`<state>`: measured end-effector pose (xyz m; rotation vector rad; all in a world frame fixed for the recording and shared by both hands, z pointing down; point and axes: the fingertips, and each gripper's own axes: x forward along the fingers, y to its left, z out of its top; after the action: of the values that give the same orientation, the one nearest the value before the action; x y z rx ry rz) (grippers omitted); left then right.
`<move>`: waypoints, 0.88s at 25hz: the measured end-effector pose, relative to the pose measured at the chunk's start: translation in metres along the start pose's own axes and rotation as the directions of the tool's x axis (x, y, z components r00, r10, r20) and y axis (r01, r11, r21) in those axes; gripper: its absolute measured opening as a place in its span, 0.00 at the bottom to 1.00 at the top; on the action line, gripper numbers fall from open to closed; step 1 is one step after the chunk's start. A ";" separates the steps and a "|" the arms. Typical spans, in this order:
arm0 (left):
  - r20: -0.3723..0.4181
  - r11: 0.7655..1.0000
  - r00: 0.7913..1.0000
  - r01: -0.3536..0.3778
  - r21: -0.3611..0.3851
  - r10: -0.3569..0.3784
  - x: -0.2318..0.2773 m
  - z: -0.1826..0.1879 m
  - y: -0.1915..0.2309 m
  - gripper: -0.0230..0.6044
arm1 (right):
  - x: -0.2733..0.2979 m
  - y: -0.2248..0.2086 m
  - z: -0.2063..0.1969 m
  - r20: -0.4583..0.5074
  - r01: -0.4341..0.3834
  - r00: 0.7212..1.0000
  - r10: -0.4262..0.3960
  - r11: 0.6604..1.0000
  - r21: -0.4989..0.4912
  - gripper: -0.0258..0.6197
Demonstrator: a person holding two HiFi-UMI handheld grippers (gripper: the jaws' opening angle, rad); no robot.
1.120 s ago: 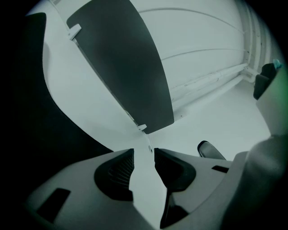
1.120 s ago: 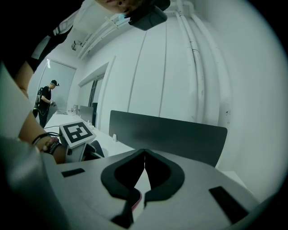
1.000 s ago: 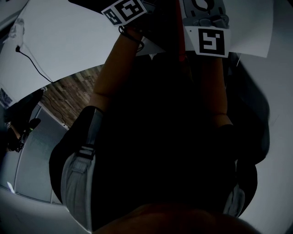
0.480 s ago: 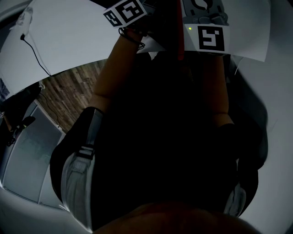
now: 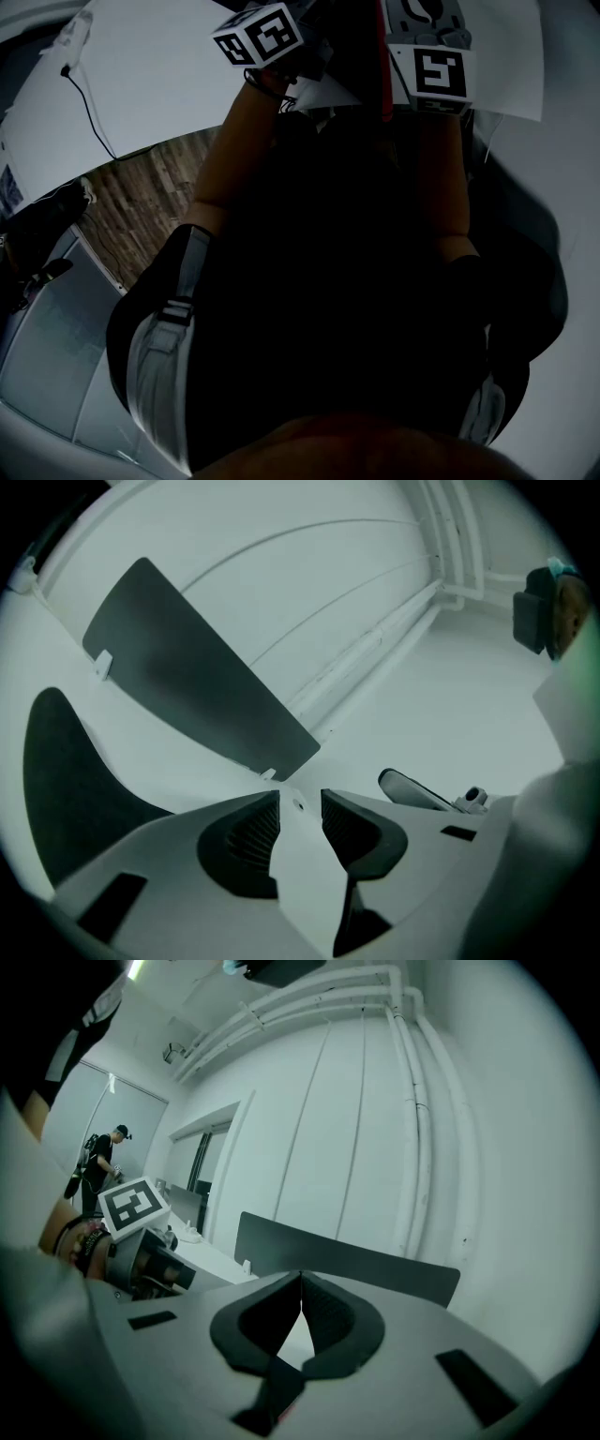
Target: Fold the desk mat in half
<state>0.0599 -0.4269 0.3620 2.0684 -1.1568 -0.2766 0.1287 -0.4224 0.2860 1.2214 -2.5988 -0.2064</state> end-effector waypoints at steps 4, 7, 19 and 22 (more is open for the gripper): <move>-0.009 0.997 1.000 0.031 0.072 -0.030 -0.032 0.001 -0.019 0.27 | -0.026 0.018 0.013 0.007 0.044 0.999 -0.044 0.999 0.013 0.09; -0.004 0.993 0.998 0.068 0.092 -0.068 -0.057 0.000 -0.033 0.27 | -0.045 0.035 0.026 0.021 0.074 0.997 -0.074 0.997 -0.006 0.09; -0.030 0.914 0.989 0.148 0.377 -0.147 -0.147 0.004 -0.067 0.27 | -0.106 0.106 0.069 0.061 0.173 0.984 -0.169 0.982 -0.069 0.09; -0.011 0.887 0.984 0.165 0.432 -0.177 -0.168 0.012 -0.078 0.27 | -0.114 0.120 0.078 0.059 0.194 0.980 -0.190 0.979 -0.071 0.09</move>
<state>0.0088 -0.2727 0.2727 2.5714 -1.1280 -0.1396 0.0876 -0.2568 0.2201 1.4573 -2.4894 -0.3762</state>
